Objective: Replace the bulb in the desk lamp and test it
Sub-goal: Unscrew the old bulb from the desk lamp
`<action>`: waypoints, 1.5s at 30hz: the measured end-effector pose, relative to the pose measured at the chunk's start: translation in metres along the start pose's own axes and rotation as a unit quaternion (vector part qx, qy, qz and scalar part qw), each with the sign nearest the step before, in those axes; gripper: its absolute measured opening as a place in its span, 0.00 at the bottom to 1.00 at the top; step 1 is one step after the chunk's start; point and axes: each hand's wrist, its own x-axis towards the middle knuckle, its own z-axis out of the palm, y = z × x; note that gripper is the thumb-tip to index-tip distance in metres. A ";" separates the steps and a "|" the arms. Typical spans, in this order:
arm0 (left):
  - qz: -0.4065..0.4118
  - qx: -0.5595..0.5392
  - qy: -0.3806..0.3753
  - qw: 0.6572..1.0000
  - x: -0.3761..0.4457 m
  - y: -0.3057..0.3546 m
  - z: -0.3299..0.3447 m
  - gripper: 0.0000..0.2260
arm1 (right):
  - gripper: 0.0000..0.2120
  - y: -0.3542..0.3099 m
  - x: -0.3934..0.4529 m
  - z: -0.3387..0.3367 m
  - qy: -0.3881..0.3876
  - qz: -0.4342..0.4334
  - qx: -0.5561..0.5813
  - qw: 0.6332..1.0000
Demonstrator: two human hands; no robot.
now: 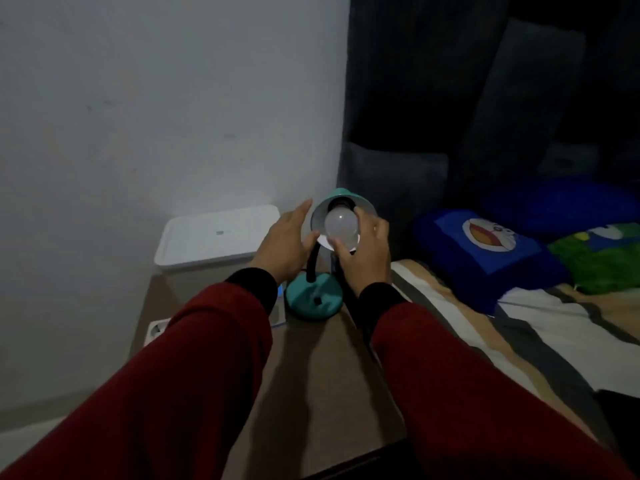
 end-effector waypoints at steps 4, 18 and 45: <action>0.009 -0.066 0.042 0.997 0.018 0.002 0.014 0.22 | 0.30 0.007 0.014 0.012 0.016 0.051 0.031 0.998; -0.029 -0.189 0.072 0.979 0.034 -0.005 0.015 0.17 | 0.29 0.018 0.020 0.033 0.025 -0.064 -0.065 0.996; -0.045 -0.207 0.053 0.976 0.037 0.001 0.012 0.16 | 0.35 -0.005 0.028 0.036 0.063 0.145 0.096 0.983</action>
